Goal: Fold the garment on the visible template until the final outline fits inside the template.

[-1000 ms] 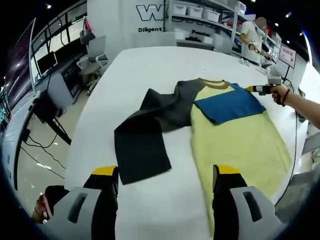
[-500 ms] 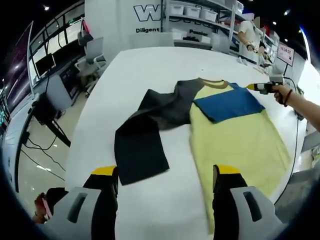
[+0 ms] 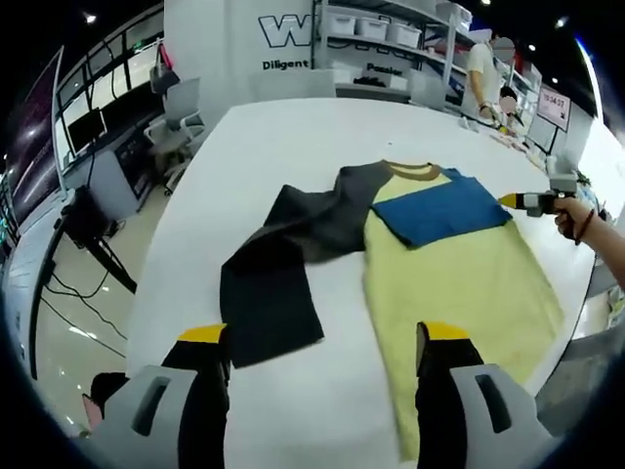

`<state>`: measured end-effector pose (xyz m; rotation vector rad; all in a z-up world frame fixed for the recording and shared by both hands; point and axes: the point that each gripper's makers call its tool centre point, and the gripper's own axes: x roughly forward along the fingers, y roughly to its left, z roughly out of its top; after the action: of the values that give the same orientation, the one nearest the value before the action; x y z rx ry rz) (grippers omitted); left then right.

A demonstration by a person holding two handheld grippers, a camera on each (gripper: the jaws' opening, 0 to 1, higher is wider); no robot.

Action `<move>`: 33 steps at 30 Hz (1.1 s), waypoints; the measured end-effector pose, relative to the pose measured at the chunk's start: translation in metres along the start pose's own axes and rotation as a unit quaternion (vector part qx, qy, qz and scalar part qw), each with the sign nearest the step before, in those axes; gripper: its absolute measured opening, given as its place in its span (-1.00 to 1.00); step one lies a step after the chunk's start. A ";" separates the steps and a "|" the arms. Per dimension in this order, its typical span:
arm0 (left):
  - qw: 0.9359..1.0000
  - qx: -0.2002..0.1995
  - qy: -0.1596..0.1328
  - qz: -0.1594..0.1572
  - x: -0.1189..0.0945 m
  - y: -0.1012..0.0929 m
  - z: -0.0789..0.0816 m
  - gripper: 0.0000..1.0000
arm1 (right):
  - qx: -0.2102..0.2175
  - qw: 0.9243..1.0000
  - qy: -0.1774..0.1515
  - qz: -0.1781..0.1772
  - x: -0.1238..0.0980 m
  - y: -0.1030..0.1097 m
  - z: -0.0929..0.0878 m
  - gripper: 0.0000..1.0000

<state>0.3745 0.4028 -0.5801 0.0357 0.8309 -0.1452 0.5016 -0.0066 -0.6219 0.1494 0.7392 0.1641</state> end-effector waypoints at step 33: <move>1.000 -0.009 -0.016 -0.007 -0.006 -0.004 0.006 0.46 | -0.038 0.998 0.049 -0.031 -0.003 -0.007 -0.028 -1.00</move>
<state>0.3743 0.3986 -0.5717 0.0104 0.8011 -0.1510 0.4806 -0.0116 -0.6415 0.0461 0.8329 0.1401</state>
